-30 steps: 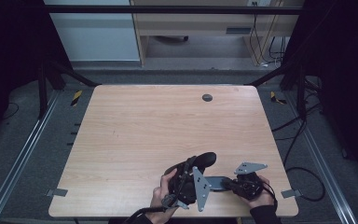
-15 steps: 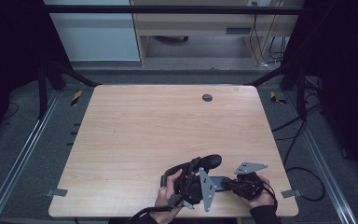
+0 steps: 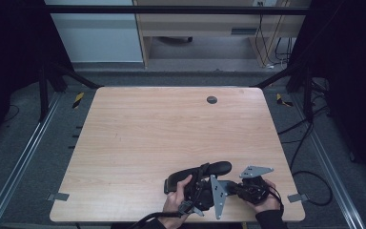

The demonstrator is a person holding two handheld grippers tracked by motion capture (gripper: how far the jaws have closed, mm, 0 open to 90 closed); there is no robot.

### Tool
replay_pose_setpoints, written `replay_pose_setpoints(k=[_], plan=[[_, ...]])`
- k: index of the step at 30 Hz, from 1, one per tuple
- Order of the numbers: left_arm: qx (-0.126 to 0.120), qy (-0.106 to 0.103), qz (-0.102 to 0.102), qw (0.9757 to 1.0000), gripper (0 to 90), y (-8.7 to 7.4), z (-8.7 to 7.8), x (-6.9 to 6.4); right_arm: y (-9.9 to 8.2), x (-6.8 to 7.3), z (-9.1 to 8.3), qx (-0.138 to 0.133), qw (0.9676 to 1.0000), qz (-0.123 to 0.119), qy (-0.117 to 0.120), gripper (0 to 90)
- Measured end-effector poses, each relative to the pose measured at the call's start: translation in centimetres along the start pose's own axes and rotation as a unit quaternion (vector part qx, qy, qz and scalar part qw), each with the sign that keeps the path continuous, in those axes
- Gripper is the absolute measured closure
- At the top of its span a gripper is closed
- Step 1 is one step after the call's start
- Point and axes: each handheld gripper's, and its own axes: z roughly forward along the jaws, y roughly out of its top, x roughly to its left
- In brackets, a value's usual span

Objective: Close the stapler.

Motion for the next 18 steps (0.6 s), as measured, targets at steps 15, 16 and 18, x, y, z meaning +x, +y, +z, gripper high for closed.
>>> replay_pose_setpoints(k=[15,16,18], plan=[[0.004,0.005,0.02,0.9998,54.1,0.0,0.4,-0.8,0.0,-0.1,0.0,-0.001,1.0,0.003,0.0,90.0],[0.003,0.006,0.02,0.9998,54.1,0.0,0.5,-0.9,-0.1,-0.1,0.0,-0.001,1.0,0.002,-0.001,90.0],[0.006,0.007,0.025,0.9996,54.1,0.0,0.6,-1.1,-0.1,-0.1,0.0,-0.001,1.0,0.001,-0.001,90.0]])
